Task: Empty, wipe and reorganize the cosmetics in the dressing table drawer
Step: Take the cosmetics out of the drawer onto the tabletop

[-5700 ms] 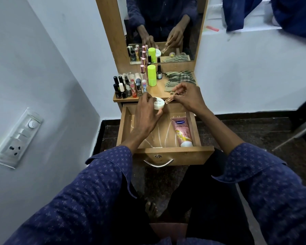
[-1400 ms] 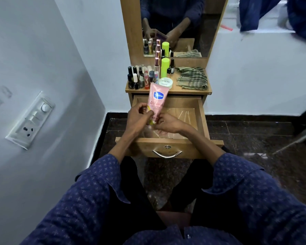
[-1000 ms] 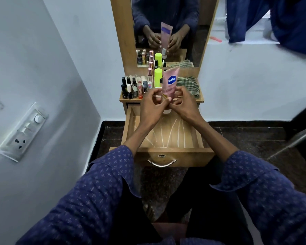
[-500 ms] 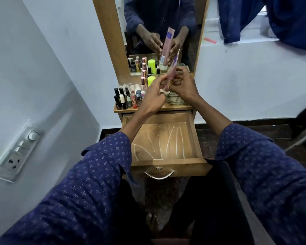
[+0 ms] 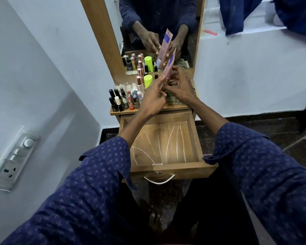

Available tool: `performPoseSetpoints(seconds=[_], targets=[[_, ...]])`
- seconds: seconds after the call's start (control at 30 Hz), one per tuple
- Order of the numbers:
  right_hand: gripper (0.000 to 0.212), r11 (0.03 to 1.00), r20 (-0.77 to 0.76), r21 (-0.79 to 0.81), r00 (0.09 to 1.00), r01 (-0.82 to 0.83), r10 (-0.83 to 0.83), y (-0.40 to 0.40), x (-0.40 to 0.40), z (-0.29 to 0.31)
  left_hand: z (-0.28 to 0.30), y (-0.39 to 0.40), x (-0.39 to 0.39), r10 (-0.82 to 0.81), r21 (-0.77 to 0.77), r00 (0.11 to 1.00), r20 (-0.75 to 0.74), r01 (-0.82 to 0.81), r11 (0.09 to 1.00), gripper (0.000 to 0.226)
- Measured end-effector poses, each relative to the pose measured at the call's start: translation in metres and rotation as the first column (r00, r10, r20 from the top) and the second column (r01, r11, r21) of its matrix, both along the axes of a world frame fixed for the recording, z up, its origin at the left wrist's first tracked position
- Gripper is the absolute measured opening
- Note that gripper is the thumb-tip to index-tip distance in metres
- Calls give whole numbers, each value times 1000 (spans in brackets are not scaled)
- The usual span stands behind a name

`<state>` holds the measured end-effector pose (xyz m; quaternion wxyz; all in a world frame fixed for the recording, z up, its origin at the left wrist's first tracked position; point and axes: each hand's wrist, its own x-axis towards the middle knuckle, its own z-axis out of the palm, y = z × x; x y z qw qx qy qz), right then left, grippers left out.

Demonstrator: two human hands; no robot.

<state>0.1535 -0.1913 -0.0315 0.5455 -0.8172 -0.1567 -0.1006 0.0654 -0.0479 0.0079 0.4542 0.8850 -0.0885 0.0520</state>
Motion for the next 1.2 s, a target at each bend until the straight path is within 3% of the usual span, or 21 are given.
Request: performPoseSetpoints(seconds=[0.27, 0.37, 0.5, 0.83, 0.9, 0.97, 1.07, 1.2], targets=[[71, 980, 115, -196, 993, 23, -1, -7, 1, 10, -5, 3, 4, 44, -98, 998, -43, -48, 994, 67], [71, 979, 144, -202, 990, 33, -3, -6, 3, 11, -4, 4, 2, 50, -106, 998, -40, -54, 993, 65], [74, 977, 104, -213, 995, 16, 6, -1, 6, 6, -4, 2, -1, 47, -97, 999, -1, -47, 994, 60], [85, 975, 5, -212, 998, -62, 64, 8, 14, 0, -4, 12, -8, 128, -162, 992, -9, -128, 978, 71], [79, 972, -28, -223, 997, -78, 74, 2, 15, -1, -8, 14, -8, 154, -193, 988, 10, -149, 970, 67], [56, 962, 17, -272, 1000, -11, 16, -7, 17, -1, -11, 16, -10, 198, -215, 977, 78, -178, 960, 61], [26, 890, 160, -410, 976, 199, -145, -24, 16, 0, -17, 20, -16, 281, -220, 952, 126, -249, 943, 51], [59, 709, -15, -701, 993, 73, -117, -32, 2, -10, -43, 30, -35, 286, -167, 951, 114, -266, 949, 37]])
